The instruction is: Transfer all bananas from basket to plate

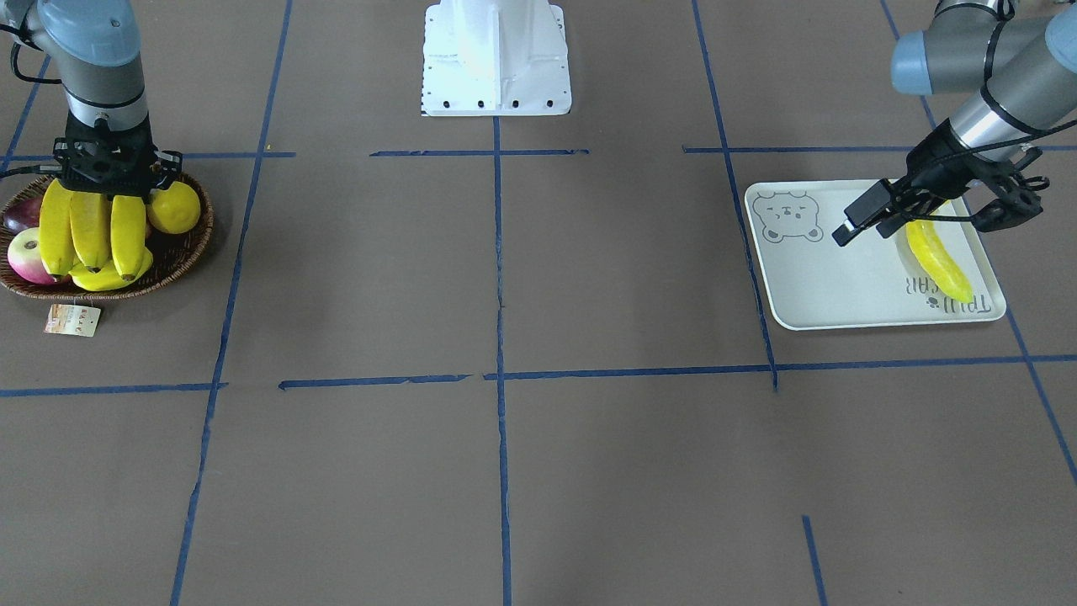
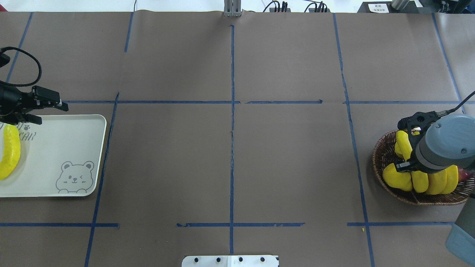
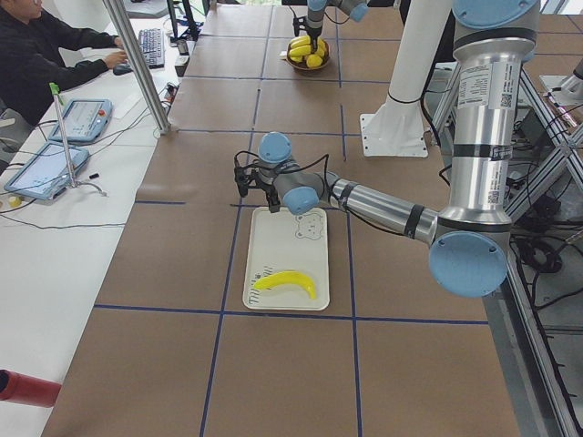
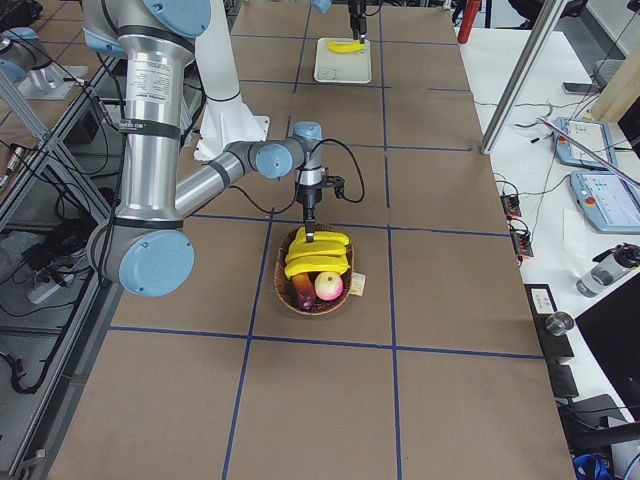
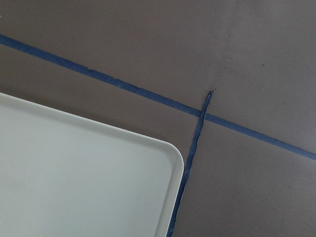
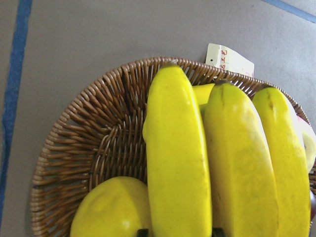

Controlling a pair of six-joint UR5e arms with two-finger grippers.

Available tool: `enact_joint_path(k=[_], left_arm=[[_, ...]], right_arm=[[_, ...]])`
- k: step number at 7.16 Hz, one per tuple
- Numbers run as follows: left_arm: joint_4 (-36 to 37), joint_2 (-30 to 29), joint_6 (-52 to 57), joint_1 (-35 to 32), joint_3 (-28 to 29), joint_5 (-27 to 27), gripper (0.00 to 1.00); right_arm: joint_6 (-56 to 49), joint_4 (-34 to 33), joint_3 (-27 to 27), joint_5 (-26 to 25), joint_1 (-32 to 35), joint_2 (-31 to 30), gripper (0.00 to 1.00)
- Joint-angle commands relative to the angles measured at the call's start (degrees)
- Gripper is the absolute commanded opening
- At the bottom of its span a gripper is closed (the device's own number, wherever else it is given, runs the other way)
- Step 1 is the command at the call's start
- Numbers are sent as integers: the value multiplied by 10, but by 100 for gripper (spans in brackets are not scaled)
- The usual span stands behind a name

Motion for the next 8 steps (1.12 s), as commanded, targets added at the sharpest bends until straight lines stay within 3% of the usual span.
enact_joint_path(k=[1,2,3,5,8], left_arm=[[0,0,0,0,0,0,99],[0,-1,0,0,0,0,99],[0,-1,0,0,0,0,99],[0,-1,0,0,0,0,99],[2,-14,-2,1,1,-2,99]], right_arm=[[1,1,1,8,12,0,18],[1,1,4,11,21,1,9],[-3,1,11,50,54,5,6],[-6,3,25,132,112,13,4],[-12,9,32,292,177,83,3]])
